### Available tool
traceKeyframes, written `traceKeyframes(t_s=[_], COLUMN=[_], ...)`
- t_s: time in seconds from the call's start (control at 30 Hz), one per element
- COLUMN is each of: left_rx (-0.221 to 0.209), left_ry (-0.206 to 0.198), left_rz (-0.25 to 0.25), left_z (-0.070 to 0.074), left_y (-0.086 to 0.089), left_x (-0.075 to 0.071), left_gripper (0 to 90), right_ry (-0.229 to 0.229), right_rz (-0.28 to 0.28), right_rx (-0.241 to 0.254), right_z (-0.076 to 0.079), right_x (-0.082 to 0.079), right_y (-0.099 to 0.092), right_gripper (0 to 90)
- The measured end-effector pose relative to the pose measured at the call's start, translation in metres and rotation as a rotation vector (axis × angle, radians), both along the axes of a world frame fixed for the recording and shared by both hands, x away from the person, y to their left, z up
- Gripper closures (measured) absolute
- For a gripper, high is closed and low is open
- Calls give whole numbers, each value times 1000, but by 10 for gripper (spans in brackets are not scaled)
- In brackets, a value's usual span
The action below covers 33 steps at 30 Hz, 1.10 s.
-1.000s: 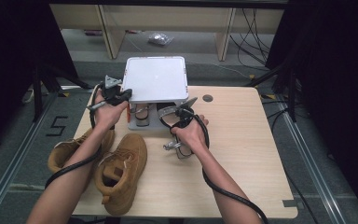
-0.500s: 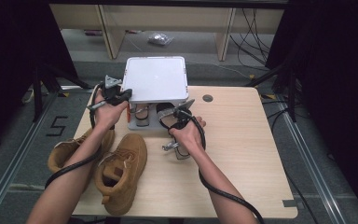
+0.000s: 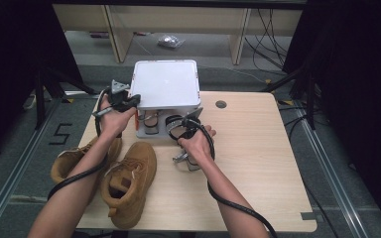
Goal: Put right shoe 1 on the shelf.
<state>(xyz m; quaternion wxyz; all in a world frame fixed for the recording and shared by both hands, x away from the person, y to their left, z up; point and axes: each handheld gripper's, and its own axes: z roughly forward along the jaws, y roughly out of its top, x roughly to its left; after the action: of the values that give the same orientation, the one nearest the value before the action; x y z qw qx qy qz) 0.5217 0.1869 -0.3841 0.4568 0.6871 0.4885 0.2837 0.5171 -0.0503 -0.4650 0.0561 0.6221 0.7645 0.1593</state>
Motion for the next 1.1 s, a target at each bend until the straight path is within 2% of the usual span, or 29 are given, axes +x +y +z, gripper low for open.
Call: traceKeyframes(t_s=[0.07, 0.1, 0.13, 0.17, 0.33, 0.37, 0.4, 0.43, 0.5, 0.53, 0.6, 0.67, 0.7, 0.77, 0.87, 0.93, 0.97, 1.0, 1.03, 1.07, 1.1], left_rx=[0, 0, 0, 0, 3, 3, 4, 3, 3, 1, 2, 0, -1, 1, 3, 2, 1, 1, 1, 1, 3], left_ry=[0, 0, -1, -1, -3, -3, -3, -3, -2, -2, -1, 0, 0, -2, -2, -1, -2, -2, -2, -2, -2], left_rz=[0, 0, -1, 0, -1, -1, -1, -1, -2, -2, -3, -4, -3, -1, 0, -1, -2, -3, -4, -3, -4], left_z=[0, 0, 0, 0, 0, 0, 0, 0, 0, 0, 0, 0, 0, 0, 0, 0, 0, 0, 0, 0, 0], left_y=[0, 0, 0, 0, 0, 0, 0, 0, 0, 0, 0, 1, 1, 0, 0, 0, 0, 1, 1, 1, 0], left_x=[0, 0, 0, 0, 0, 0, 0, 0, 0, 0, 0, 0, 0, 0, 0, 0, 0, 0, 0, 0, 0], left_gripper=[898, 898, 898, 898, 898, 898, 898, 898, 898, 898, 898, 898, 898, 899, 899, 898, 898, 898, 898, 898, 898], right_ry=[-2, -21, -16, -28, -126, -137, -139, -155, -159, -154, -132, -109, -109, -63, -17, 13, 12, 45, 28, 51, 50], right_rz=[15, 36, 43, 56, 113, 118, 99, 114, 128, 137, 159, 173, 187, 201, 224, 232, 251, 233, 269, 257, 280], right_rx=[1, 3, 6, 22, 34, 34, 46, 57, 81, 70, 84, 76, 72, 76, 30, 45, 32, 39, 38, 50, 55], right_z=[0, 1, 3, 5, 25, 31, 37, 43, 53, 57, 62, 64, 64, 62, 54, 46, 40, 37, 30, 27, 22], right_x=[-1, -2, -2, -4, -15, -18, -22, -25, -32, -36, -43, -50, -53, -59, -65, -71, -73, -76, -77, -81, -82], right_y=[-1, -2, -1, -3, -15, -17, -19, -24, -33, -38, -48, -57, -63, -70, -79, -82, -84, -83, -84, -82, -82], right_gripper=[425, 408, 405, 389, 349, 349, 349, 354, 420, 454, 559, 649, 695, 777, 878, 900, 900, 900, 900, 900, 900])
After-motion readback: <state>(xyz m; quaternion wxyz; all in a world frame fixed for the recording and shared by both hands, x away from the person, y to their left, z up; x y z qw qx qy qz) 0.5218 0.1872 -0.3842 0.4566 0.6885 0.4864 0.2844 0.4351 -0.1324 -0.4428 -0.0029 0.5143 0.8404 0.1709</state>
